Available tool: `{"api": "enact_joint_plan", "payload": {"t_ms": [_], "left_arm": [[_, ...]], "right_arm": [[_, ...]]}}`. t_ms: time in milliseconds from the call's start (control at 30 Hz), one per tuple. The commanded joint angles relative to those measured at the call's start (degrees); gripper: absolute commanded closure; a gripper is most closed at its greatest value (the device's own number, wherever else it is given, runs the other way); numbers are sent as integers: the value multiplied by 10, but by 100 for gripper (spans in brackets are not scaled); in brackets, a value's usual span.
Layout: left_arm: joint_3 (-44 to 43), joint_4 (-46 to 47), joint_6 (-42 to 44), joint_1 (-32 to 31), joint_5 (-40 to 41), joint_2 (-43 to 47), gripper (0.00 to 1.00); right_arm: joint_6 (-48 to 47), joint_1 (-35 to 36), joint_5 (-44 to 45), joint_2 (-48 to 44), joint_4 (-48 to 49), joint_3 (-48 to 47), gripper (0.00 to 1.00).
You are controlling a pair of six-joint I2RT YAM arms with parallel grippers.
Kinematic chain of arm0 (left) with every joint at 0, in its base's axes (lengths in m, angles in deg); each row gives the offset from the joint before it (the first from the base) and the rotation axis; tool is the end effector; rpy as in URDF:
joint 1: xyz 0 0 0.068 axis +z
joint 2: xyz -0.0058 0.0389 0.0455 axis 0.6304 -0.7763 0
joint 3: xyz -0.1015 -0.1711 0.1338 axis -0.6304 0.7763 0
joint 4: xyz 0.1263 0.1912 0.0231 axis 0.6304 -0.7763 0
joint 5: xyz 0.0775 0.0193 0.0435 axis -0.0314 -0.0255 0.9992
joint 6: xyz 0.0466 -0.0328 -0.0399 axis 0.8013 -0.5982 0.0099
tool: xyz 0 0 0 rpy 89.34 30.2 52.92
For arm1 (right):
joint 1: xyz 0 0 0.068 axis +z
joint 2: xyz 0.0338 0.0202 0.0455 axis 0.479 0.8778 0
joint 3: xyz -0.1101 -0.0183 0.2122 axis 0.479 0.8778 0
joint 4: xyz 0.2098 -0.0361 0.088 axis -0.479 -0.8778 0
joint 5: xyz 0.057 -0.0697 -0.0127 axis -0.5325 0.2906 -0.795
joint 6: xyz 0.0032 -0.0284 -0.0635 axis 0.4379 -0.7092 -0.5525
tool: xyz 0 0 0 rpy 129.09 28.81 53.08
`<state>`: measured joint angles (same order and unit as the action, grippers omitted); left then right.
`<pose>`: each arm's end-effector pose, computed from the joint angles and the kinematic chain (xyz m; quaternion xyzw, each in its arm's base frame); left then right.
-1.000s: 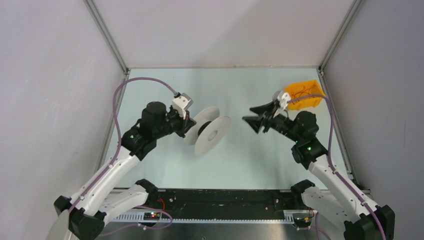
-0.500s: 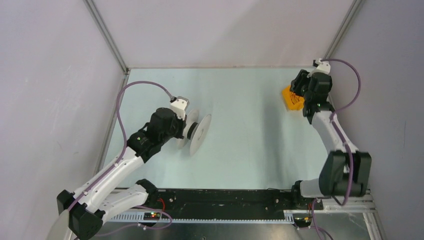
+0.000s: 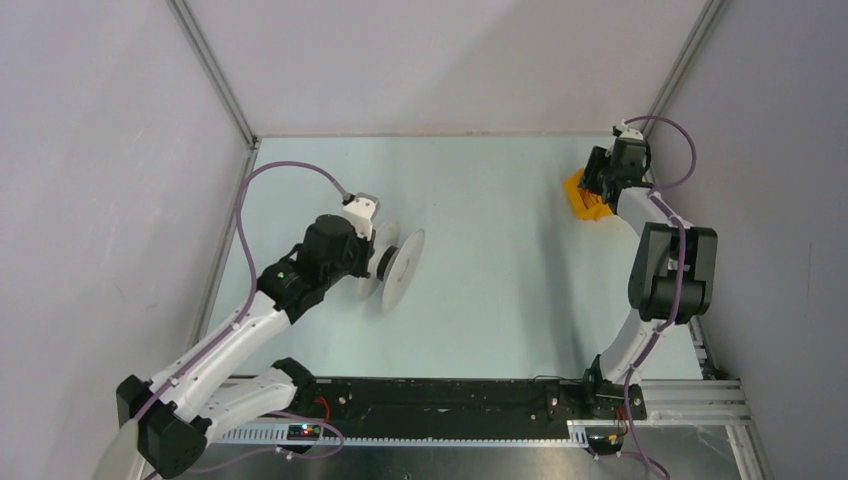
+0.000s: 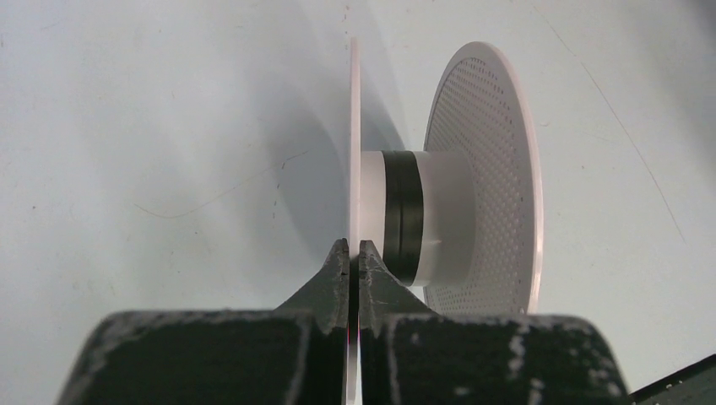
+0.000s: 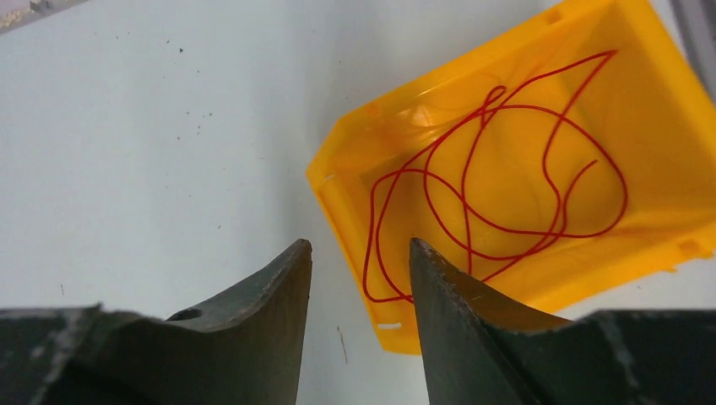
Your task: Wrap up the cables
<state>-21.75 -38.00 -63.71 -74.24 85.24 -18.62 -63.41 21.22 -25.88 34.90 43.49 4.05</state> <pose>0.1789 -0.1147 0.2651 0.1806 0.8560 -0.1016 0.4736 0.3880 -0.0489 0.2088 0.1171 0.8701 0.0172 0.4784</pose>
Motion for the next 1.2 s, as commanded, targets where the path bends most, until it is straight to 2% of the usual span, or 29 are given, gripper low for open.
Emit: {"api": "enact_joint_plan", "payload": {"t_ms": [0,167,233,267,300,333,367,767,1067,1167], "left_arm": [[-8,48,-12,-4,-15,3,100],[-7,49,-10,-4,-32,3,100],[-6,48,-9,-5,-34,5,100],[-6,48,-8,-5,-34,5,100],[-6,48,-8,-5,-34,5,100],[-6,48,-8,-5,-34,3,100],[-6,48,-8,-5,-36,3,100],[-5,48,4,-5,-49,7,100],[-3,48,10,-5,-50,11,100],[-2,47,7,-5,-56,9,100]], "right_arm": [[-4,0,-31,32,4,-46,50],[-8,0,-10,65,-22,-69,55],[-12,-1,-6,65,-25,-70,69],[-13,-1,-4,62,-26,-70,81],[-14,-2,-3,59,-26,-71,87],[-17,-2,-2,48,-26,-71,97],[-20,-2,-2,42,-26,-71,99],[-84,26,15,-191,-44,-85,100],[-127,115,48,-359,-13,-100,100],[-123,137,36,-384,5,-127,100]]}}
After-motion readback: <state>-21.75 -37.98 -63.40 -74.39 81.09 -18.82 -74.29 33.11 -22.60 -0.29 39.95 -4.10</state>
